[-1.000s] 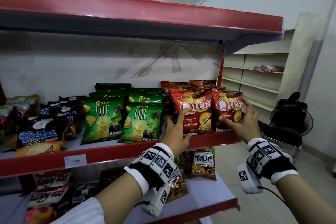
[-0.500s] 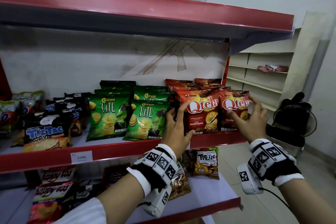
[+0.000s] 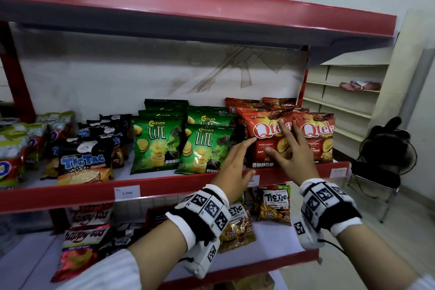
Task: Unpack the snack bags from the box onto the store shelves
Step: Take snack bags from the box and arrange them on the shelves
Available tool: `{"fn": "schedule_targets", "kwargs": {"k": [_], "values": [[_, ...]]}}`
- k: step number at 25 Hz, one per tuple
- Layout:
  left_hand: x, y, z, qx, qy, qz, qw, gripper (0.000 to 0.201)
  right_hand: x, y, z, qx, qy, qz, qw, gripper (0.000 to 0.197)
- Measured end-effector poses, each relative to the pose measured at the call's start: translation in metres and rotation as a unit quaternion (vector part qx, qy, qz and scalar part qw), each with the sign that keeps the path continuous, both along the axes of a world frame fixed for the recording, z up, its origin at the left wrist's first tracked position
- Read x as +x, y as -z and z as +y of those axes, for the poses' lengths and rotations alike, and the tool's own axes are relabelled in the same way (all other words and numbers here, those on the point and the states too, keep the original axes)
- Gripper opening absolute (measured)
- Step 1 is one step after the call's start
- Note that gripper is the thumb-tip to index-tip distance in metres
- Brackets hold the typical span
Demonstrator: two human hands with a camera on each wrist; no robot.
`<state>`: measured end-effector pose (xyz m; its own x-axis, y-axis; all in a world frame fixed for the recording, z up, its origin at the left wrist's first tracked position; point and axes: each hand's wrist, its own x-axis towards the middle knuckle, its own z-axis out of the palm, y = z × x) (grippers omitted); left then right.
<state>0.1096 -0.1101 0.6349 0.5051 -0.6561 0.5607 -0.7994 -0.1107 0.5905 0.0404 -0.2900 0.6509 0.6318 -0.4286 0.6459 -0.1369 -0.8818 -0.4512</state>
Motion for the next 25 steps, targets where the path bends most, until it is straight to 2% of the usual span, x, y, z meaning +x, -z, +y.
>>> {"fn": "schedule_targets", "kwargs": {"k": [4, 7, 10, 13, 19, 22, 25], "values": [[0.000, 0.001, -0.003, 0.064, 0.020, 0.029, 0.997, 0.076, 0.010, 0.000, -0.002, -0.013, 0.039, 0.104, 0.994, 0.077], [-0.003, 0.003, -0.004, 0.071, 0.011, 0.024, 0.997, 0.071, 0.007, 0.001, -0.004, -0.011, 0.028, 0.109, 0.994, 0.077], [-0.006, 0.003, -0.007, 0.055, -0.003, 0.018, 0.998, 0.067, -0.003, 0.000, -0.005, 0.027, -0.020, 0.056, 0.998, 0.080], [-0.009, 0.004, -0.009, 0.042, -0.028, 0.006, 0.999, 0.063, -0.014, 0.000, -0.004, 0.017, -0.031, -0.029, 0.999, 0.075], [-0.005, 0.001, 0.008, -0.020, -0.093, -0.013, 0.995, 0.041, -0.013, -0.006, 0.019, 0.004, -0.032, -0.153, 0.988, 0.040], [0.006, -0.008, 0.033, -0.040, -0.119, -0.003, 0.992, 0.026, -0.004, -0.013, 0.047, -0.016, -0.053, -0.201, 0.978, 0.024], [0.021, -0.016, 0.071, -0.062, -0.120, 0.011, 0.991, 0.011, 0.009, -0.020, 0.087, -0.046, -0.088, -0.227, 0.969, 0.017]]}}
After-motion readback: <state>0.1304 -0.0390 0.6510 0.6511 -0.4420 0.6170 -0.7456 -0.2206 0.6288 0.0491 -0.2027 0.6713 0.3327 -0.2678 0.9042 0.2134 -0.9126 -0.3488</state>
